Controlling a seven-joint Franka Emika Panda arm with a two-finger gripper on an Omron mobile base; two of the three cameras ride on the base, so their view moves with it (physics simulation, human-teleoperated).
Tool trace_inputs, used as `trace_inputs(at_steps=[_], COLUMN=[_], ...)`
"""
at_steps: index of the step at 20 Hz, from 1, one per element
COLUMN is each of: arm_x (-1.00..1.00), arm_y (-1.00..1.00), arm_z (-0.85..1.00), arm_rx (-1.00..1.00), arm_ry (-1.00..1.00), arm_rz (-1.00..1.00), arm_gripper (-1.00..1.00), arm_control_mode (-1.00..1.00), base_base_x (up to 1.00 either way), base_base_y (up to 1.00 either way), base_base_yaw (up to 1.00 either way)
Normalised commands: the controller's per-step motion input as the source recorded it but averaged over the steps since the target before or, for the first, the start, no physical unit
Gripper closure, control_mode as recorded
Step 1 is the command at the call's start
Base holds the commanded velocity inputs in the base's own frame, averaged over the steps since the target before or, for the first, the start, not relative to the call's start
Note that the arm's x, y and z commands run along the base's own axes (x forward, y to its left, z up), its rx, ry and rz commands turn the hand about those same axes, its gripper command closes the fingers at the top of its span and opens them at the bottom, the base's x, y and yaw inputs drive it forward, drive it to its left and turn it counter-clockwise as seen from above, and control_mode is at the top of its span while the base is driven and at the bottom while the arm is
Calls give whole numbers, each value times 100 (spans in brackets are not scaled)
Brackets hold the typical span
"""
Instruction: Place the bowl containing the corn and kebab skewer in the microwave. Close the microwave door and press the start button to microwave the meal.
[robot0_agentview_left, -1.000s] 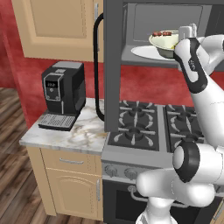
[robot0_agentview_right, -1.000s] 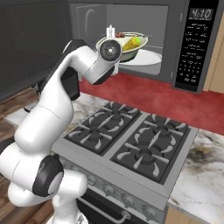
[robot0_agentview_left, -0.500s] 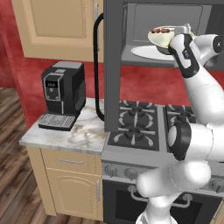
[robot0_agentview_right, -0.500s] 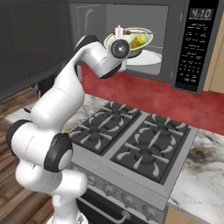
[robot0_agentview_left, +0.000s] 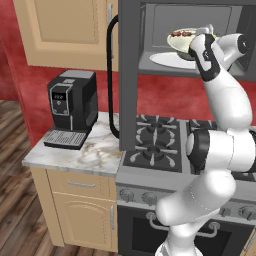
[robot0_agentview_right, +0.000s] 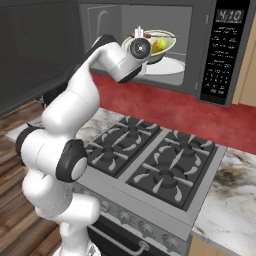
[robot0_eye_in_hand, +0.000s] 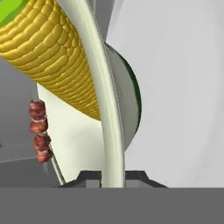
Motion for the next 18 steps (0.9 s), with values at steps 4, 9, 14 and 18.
trace_inputs(at_steps=[4, 9, 14, 18], arm_x=[36, 14, -1, -10], arm_y=[0, 0, 0, 0], arm_z=[0, 0, 0, 0], arm_rx=[0, 0, 0, -1], arm_ry=[1, 0, -1, -6], arm_rz=[0, 0, 0, 0], arm_gripper=[-100, -100, -100, -100], arm_control_mode=[-100, -100, -100, -100], base_base_x=[0, 0, 0, 0], base_base_y=[0, 0, 0, 0], base_base_yaw=[0, 0, 0, 0])
